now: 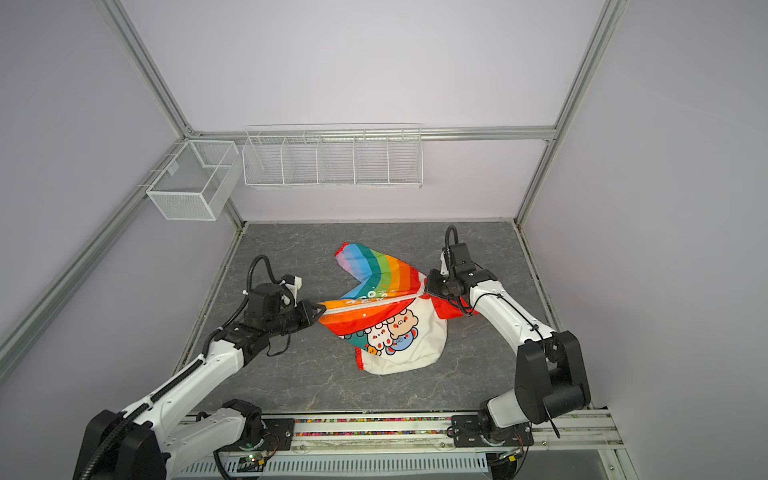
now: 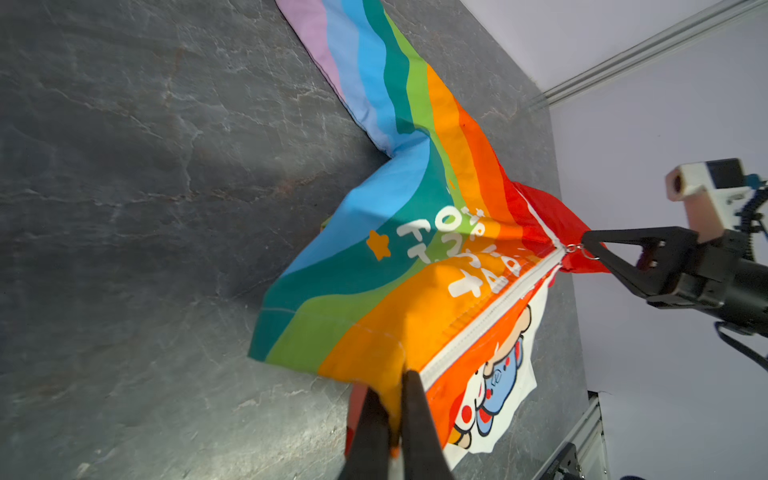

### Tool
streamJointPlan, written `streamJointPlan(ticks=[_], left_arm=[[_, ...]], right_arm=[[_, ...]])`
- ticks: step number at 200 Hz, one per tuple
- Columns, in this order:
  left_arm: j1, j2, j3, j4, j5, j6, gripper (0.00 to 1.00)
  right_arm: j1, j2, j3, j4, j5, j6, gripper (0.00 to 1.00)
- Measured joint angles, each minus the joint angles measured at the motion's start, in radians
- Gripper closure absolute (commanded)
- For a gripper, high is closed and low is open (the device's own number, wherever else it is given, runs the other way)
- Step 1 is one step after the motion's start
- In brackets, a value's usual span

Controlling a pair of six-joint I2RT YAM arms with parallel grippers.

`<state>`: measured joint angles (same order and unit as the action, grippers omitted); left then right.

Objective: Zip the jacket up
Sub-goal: 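Continue pulling the slider with the right gripper toward the red hood, then open both grippers and release the jacket onto the table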

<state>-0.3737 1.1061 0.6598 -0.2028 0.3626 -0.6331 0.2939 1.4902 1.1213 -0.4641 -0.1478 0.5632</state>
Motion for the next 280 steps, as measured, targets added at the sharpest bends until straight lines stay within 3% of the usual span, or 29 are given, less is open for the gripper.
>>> streamJointPlan(ticks=[30, 86, 119, 133, 150, 216, 280], left_arm=[[0.025, 0.158, 0.283, -0.054, -0.018, 0.063, 1.0], [0.075, 0.504, 0.965, -0.2, 0.01, 0.166, 1.0], [0.075, 0.527, 1.101, -0.231, 0.028, 0.182, 1.0], [0.075, 0.49, 1.053, -0.206, 0.035, 0.181, 1.0], [0.076, 0.404, 0.883, -0.143, 0.04, 0.167, 1.0], [0.07, 0.217, 0.089, 0.124, 0.059, 0.016, 1.0], [0.061, 0.053, -0.208, 0.29, 0.056, -0.083, 1.0]], right_arm=[[-0.065, 0.082, 0.227, -0.021, -0.07, -0.019, 0.93], [-0.202, 0.233, 0.608, 0.006, -0.259, -0.013, 0.93], [-0.226, 0.225, 0.665, 0.068, -0.315, -0.018, 0.93], [-0.227, 0.209, 0.647, 0.09, -0.332, -0.025, 0.93], [-0.227, 0.163, 0.552, 0.13, -0.348, -0.034, 0.93], [-0.198, 0.02, -0.078, 0.246, -0.372, -0.042, 0.93], [-0.147, -0.058, -0.362, 0.253, -0.327, -0.078, 0.93]])
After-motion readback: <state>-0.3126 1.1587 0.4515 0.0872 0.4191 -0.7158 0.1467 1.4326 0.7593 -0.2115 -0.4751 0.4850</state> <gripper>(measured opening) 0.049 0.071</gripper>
